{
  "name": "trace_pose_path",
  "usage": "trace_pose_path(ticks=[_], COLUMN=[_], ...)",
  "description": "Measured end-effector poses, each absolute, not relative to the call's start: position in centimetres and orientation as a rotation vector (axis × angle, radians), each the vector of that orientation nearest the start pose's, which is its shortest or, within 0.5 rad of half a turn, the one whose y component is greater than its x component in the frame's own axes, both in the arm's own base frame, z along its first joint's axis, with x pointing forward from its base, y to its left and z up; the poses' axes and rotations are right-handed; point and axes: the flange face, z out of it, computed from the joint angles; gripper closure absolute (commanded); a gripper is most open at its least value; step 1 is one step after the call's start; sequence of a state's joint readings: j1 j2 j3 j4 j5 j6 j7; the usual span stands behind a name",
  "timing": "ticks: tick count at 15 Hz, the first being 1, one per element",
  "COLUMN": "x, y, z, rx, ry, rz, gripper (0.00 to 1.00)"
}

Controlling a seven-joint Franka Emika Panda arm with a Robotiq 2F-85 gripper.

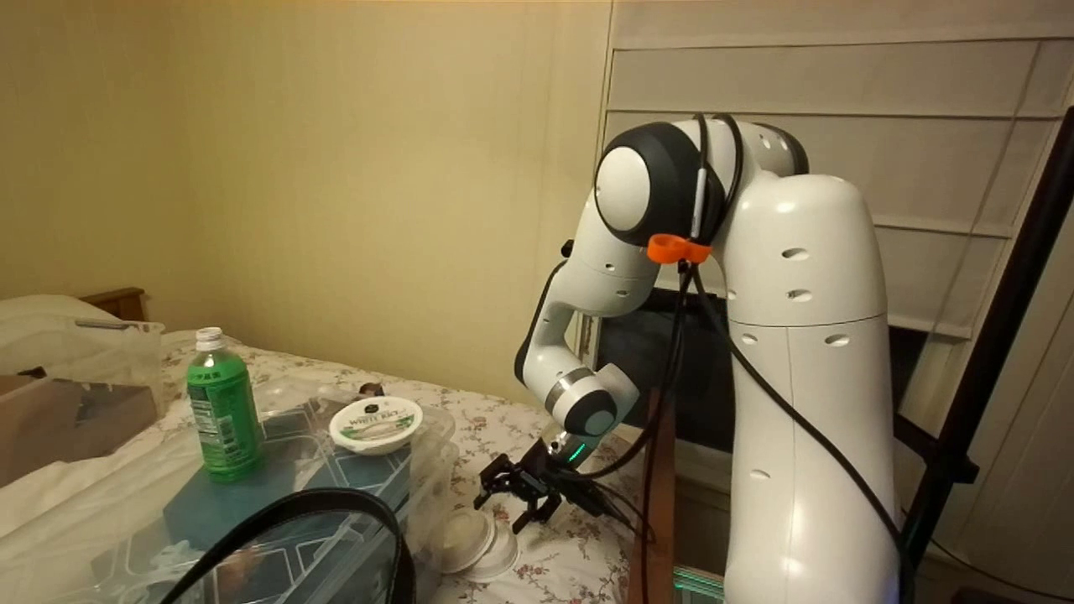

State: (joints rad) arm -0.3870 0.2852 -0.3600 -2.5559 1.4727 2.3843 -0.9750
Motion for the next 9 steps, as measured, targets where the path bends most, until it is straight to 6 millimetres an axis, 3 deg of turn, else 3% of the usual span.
trace_pose_path(ticks=[9], x=[30.21], y=[-27.88], z=[13.47], rx=[-2.091], ry=[1.346], rz=[-0.401], gripper=[0.00])
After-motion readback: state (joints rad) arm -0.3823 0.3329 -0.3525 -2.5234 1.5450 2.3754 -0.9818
